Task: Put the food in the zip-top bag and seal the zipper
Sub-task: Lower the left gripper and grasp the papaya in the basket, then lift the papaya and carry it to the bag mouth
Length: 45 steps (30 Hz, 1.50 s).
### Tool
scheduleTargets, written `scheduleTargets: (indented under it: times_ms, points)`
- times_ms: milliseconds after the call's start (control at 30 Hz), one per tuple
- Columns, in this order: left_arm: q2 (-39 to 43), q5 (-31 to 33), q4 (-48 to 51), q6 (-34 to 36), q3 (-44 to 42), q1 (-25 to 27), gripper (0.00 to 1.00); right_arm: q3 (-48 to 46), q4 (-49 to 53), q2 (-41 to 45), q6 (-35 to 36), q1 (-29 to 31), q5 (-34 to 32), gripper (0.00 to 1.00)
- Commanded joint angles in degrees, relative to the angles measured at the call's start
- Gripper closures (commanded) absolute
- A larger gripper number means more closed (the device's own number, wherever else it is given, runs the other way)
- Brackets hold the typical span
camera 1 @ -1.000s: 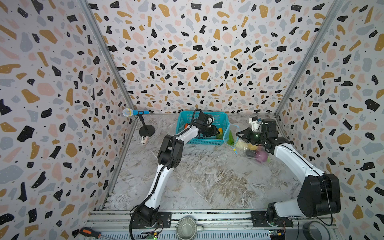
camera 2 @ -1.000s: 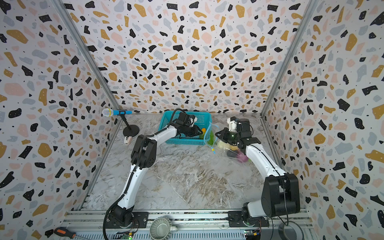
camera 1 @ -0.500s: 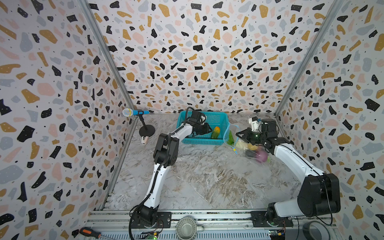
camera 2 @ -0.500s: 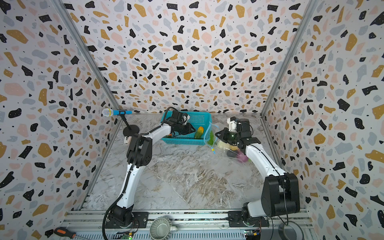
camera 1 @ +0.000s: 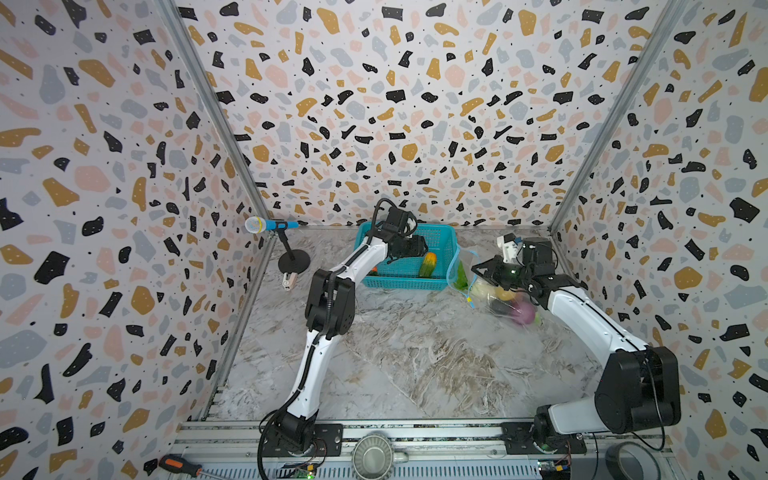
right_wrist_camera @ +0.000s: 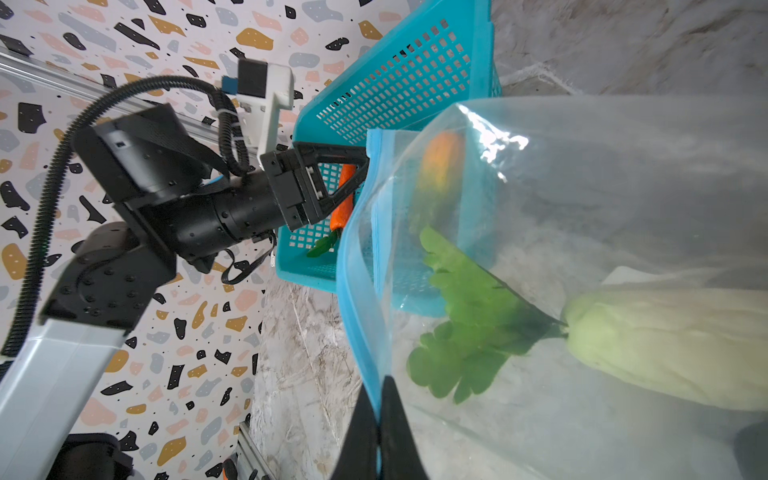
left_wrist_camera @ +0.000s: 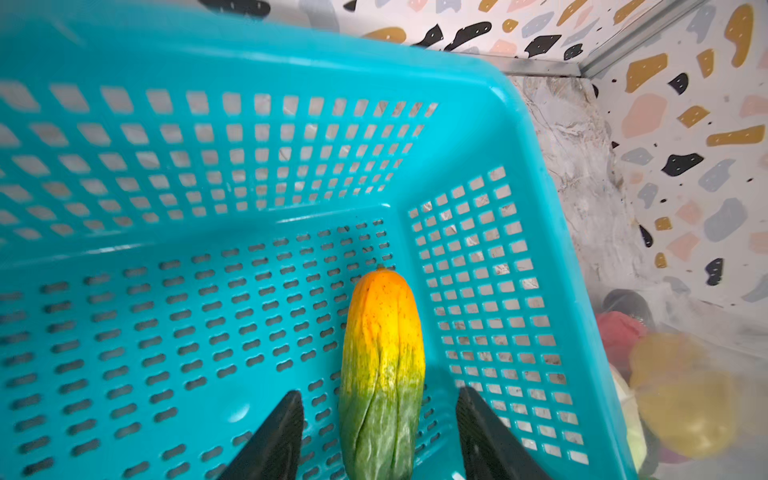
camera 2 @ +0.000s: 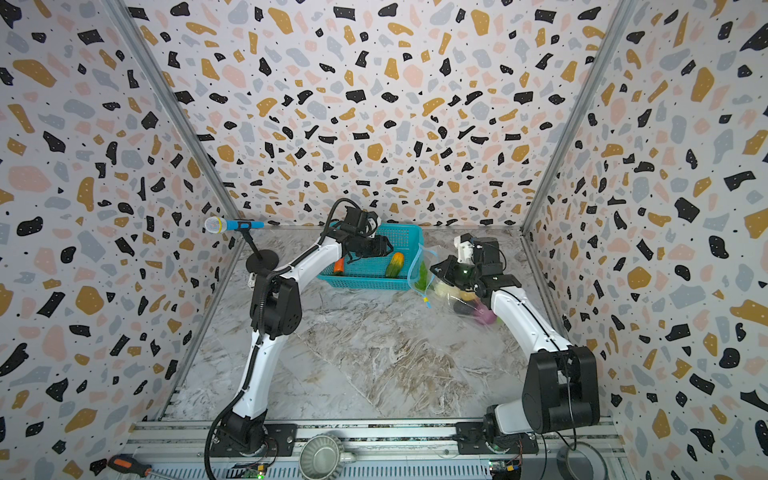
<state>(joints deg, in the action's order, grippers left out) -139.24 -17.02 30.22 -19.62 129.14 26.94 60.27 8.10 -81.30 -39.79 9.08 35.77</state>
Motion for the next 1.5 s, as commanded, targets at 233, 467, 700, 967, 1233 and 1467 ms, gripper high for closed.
scheduleTargets:
  times_ms: [233,467,700,967,1233,1467]
  points:
    - [-4.1,13.0,5.2,8.1,6.6,4.8,0.3,1.5,0.8,0.9,0.6,-0.1,-0.4,1.0]
    - [-5.3,12.7,0.7,8.0,4.5,6.0,0.27,1.1,0.8,0.9,0.4,-0.1,-0.5,1.0]
    - [-7.8,13.8,0.3,7.9,4.9,7.0,0.24,1.0,0.9,0.9,0.4,0.0,-0.6,1.0]
    - [-10.3,15.2,0.4,7.6,5.9,7.0,0.23,0.4,0.4,0.9,0.4,0.0,-0.5,1.0]
    - [-8.9,16.2,0.2,7.0,5.0,7.0,0.45,0.4,0.3,1.1,0.3,0.0,-0.5,1.0]
    - [-5.3,15.1,-0.6,6.4,2.6,6.9,0.56,0.4,0.2,1.2,0.2,-0.1,-0.5,1.0]
